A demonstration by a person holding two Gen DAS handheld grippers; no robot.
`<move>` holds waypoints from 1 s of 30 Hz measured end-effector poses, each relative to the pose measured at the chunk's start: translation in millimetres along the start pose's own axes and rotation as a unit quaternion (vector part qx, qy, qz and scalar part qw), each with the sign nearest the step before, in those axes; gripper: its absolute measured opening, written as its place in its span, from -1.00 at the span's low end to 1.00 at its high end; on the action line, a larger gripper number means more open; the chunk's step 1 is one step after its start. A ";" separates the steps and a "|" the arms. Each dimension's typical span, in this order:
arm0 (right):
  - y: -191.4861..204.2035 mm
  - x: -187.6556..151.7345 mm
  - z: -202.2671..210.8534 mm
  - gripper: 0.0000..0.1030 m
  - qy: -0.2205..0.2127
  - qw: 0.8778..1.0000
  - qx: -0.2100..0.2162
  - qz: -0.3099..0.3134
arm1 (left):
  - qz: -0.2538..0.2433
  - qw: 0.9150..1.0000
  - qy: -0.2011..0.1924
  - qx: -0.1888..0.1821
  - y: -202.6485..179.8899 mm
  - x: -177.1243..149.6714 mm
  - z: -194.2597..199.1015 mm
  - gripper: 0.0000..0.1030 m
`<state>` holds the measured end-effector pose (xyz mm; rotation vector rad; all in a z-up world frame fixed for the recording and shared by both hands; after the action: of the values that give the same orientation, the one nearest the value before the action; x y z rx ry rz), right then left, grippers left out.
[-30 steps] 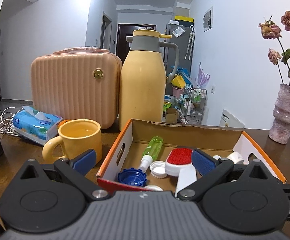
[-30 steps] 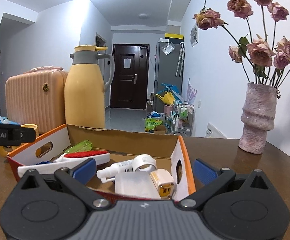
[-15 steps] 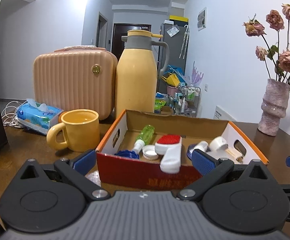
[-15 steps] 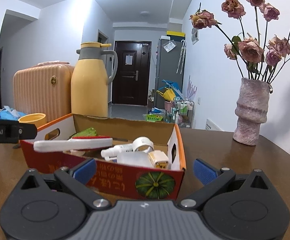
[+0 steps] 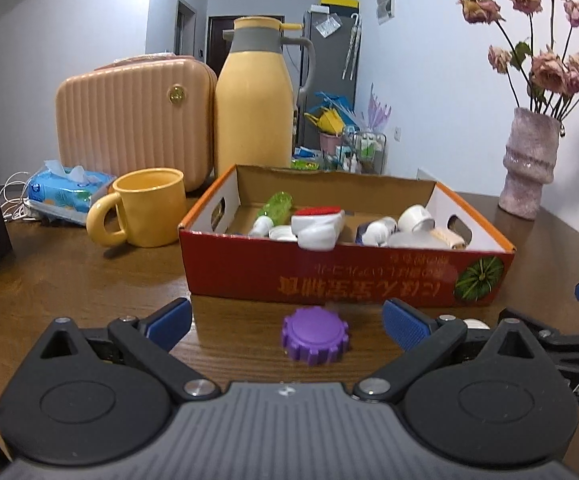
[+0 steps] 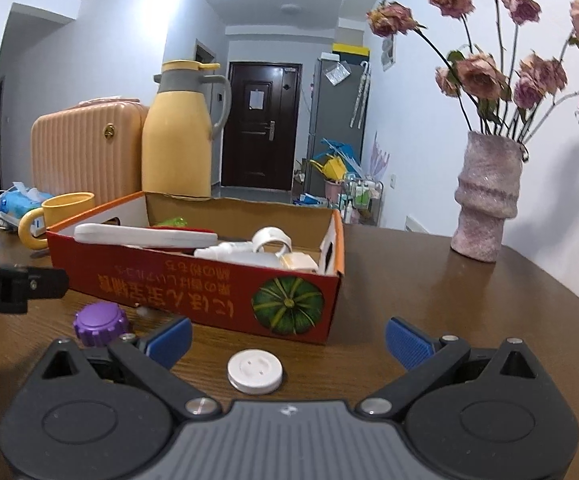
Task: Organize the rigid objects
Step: 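Lower the left gripper onto the purple ridged cap and grasp it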
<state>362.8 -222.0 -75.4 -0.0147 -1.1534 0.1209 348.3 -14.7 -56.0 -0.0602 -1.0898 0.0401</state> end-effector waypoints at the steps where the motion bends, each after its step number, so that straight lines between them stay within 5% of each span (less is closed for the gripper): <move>1: -2.1 -0.6 0.0 1.00 0.002 1.000 -0.002 -0.003 | -0.001 1.000 0.003 0.000 -0.3 -1.7 -0.5 1.00; 15: -25.2 -12.0 -12.3 1.00 0.037 0.997 -0.027 -0.054 | -0.022 0.996 0.084 -0.006 -8.7 -25.1 -41.9 1.00; 30: -41.3 -19.2 -26.1 1.00 0.064 0.993 -0.045 -0.093 | -0.035 0.993 0.108 0.018 -8.3 -22.0 -80.3 0.92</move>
<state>382.6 -263.6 -100.5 0.0045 -1.0265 -0.0969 409.3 -26.7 -111.9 0.0071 -0.8737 -0.0092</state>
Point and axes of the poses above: each gripper's, at about its wrist camera, not at the fingertips, and z roughly against the way its jaws point, y to its left, x to its top, the point moved 7 cm from there along -z, roughly the way its jaws point, and after that the axes turned 3 degrees about -x, right-handed, at the moved point
